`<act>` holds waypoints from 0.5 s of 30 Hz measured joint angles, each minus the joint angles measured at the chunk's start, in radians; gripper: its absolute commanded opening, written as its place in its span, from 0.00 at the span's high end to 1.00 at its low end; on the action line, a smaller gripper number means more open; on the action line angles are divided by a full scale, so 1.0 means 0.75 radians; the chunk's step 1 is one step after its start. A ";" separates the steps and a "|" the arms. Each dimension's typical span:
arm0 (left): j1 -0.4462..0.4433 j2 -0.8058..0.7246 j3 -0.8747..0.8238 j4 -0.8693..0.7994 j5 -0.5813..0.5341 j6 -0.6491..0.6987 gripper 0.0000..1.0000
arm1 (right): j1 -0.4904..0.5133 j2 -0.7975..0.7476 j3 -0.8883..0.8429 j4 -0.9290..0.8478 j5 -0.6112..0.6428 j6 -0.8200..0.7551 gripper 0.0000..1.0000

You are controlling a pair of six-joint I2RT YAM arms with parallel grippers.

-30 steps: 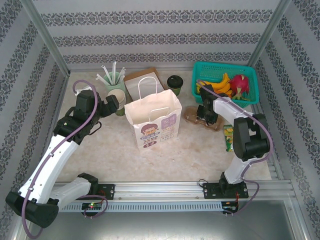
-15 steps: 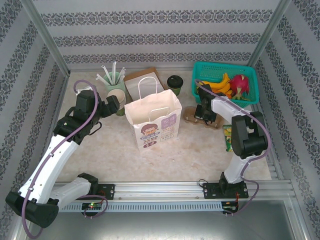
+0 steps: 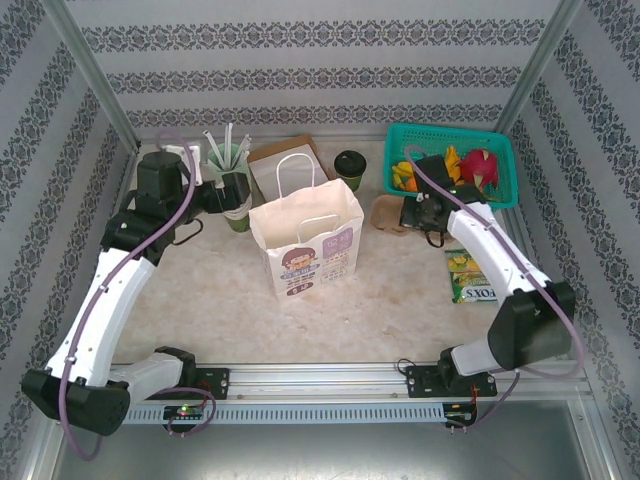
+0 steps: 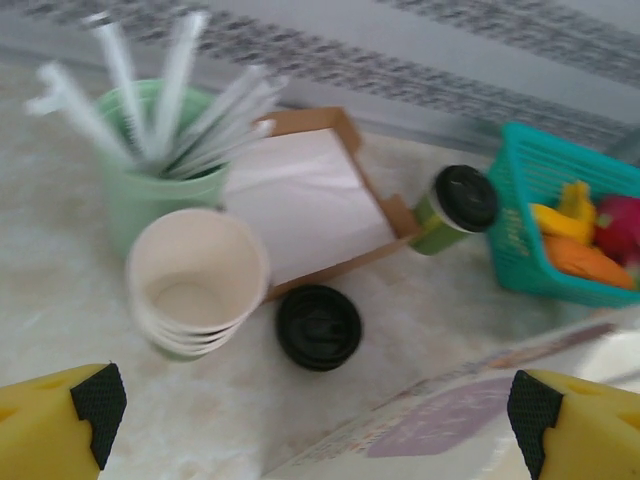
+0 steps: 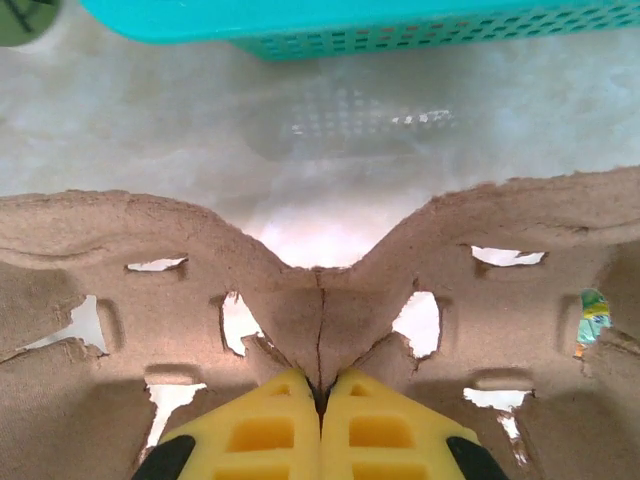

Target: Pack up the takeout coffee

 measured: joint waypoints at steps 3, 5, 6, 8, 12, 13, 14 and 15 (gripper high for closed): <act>0.000 0.050 0.030 0.063 0.208 0.090 0.00 | -0.020 -0.036 0.094 -0.056 -0.073 -0.047 1.00; 0.000 0.081 0.050 0.084 0.316 0.144 0.02 | -0.043 -0.052 0.162 -0.087 -0.121 -0.070 1.00; 0.000 0.100 0.070 0.087 0.371 0.177 0.03 | -0.056 -0.058 0.199 -0.104 -0.148 -0.081 1.00; 0.000 0.144 0.125 0.087 0.469 0.234 0.06 | -0.073 -0.062 0.273 -0.138 -0.186 -0.093 1.00; 0.000 0.244 0.250 0.088 0.633 0.330 0.09 | -0.087 -0.055 0.435 -0.215 -0.260 -0.117 1.00; -0.002 0.267 0.274 0.086 0.658 0.351 0.09 | -0.087 -0.048 0.480 -0.232 -0.280 -0.122 1.00; -0.004 0.291 0.298 0.086 0.680 0.375 0.09 | -0.087 -0.038 0.527 -0.250 -0.299 -0.125 1.00; -0.005 0.311 0.318 0.083 0.697 0.397 0.09 | -0.087 -0.028 0.570 -0.263 -0.319 -0.126 1.00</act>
